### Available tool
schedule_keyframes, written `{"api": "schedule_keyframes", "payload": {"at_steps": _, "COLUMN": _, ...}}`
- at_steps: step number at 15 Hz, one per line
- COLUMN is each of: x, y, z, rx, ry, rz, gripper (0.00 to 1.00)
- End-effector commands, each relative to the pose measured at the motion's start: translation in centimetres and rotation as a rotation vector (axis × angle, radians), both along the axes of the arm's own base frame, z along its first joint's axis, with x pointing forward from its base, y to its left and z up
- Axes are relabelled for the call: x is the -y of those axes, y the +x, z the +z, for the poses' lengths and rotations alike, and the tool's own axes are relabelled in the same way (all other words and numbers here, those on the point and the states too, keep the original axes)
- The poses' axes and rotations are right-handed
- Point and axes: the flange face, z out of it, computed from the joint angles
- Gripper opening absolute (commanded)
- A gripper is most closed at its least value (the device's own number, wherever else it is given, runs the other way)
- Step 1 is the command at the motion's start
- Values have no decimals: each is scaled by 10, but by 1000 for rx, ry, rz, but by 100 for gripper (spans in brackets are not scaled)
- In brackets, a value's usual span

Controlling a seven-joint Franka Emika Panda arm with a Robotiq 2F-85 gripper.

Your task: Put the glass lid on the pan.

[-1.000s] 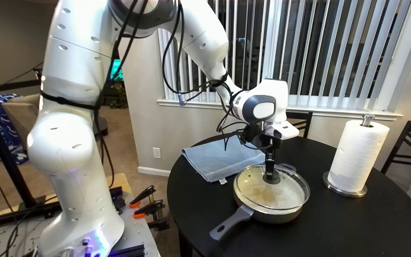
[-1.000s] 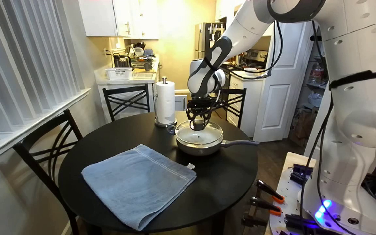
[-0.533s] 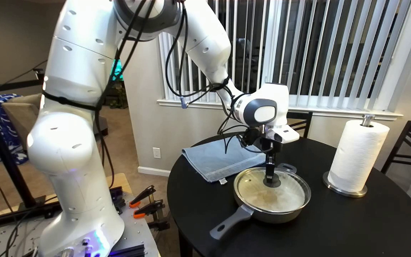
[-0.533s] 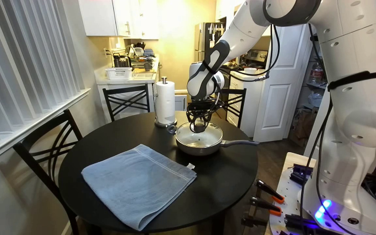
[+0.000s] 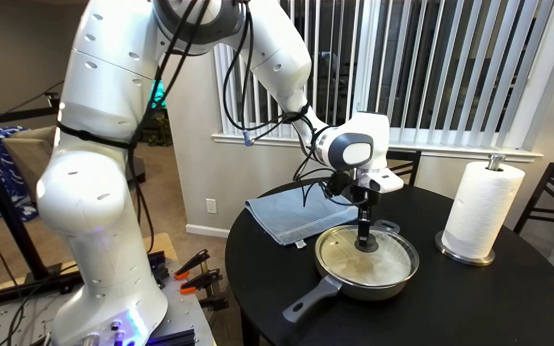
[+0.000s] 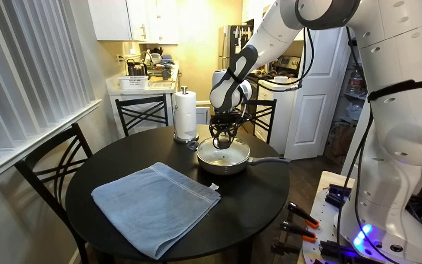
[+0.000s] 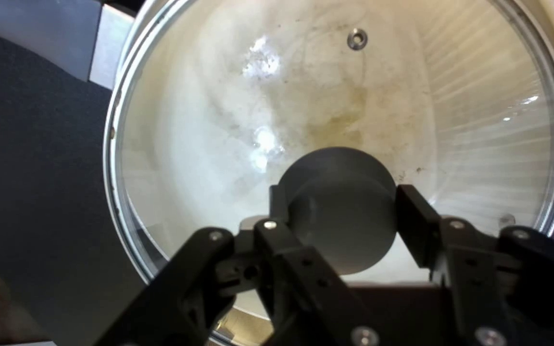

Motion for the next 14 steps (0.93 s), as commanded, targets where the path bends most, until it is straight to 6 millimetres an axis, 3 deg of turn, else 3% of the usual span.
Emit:
{"api": "schedule_keyframes", "payload": {"at_steps": 1, "x": -6, "y": 3, "z": 12, "rx": 7, "ry": 11, "rz": -12, "gripper": 32}}
{"api": "schedule_keyframes", "payload": {"at_steps": 14, "x": -18, "y": 2, "z": 23, "rx": 15, "ry": 23, "rz": 14, "gripper": 32}}
